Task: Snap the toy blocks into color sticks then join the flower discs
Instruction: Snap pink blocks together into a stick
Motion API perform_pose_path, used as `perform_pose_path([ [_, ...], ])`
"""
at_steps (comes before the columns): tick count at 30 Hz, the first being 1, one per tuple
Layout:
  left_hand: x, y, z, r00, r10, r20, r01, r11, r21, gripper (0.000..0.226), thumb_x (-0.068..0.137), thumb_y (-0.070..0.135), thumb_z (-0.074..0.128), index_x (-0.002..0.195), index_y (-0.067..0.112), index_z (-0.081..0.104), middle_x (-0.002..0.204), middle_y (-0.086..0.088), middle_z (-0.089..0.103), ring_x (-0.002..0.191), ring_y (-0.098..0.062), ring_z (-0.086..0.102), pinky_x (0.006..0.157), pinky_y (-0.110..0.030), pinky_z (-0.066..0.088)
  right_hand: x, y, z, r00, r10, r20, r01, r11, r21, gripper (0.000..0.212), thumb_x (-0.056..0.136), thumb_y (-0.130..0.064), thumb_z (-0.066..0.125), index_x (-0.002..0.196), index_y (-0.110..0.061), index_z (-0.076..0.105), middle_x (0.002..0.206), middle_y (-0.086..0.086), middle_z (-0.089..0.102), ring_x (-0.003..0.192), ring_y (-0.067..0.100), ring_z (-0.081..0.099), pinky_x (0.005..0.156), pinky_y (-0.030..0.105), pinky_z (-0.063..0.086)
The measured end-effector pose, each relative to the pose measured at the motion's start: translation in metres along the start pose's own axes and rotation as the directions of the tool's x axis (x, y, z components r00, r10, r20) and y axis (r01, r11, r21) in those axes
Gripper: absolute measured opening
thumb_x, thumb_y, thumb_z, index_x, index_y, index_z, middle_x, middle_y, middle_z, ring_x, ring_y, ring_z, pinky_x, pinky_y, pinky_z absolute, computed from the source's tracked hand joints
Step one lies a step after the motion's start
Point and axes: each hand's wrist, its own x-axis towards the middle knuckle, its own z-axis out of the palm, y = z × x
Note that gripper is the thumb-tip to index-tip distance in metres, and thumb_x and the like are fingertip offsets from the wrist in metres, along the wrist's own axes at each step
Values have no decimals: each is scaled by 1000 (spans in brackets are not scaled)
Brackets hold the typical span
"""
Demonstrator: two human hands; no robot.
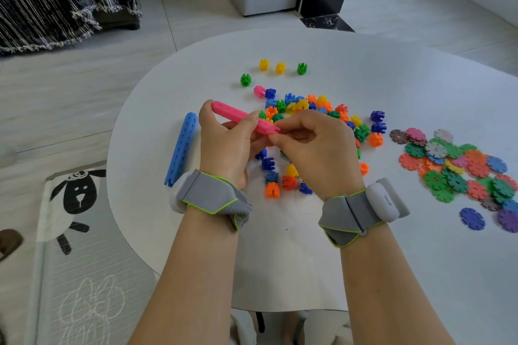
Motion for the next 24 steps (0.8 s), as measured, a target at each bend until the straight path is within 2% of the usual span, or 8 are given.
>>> perform_pose_path([
  [9, -2, 2, -1, 1000, -11, 12, 11, 1000, -2, 61, 90, 1, 55, 139, 19, 24, 79, -15, 61, 59, -18, 67, 59, -30, 57, 2, 3, 3, 998, -60, -36, 55, 993, -105, 16, 79, -18, 75, 95, -18, 76, 88, -5, 73, 81, 6, 67, 78, 16, 52],
  [16, -3, 1, -2, 1000, 5, 23, -5, 1000, -5, 66, 89, -1, 57, 141, 23, 23, 79, -11, 61, 61, -17, 68, 60, -29, 57, 2, 1, 1, 1000, -23, 1, 23, 998, -64, 15, 79, -18, 75, 93, -19, 75, 82, -11, 71, 76, 2, 67, 75, 15, 54],
  [24, -2, -3, 0, 999, -9, 51, 8, 1000, 21, 75, 90, 4, 58, 145, 30, 15, 92, -20, 64, 65, -17, 68, 64, -29, 57, 2, 2, 3, 997, -32, -65, 29, 998, -49, 11, 79, -17, 75, 89, -19, 75, 74, -17, 64, 71, -3, 64, 71, 7, 49],
])
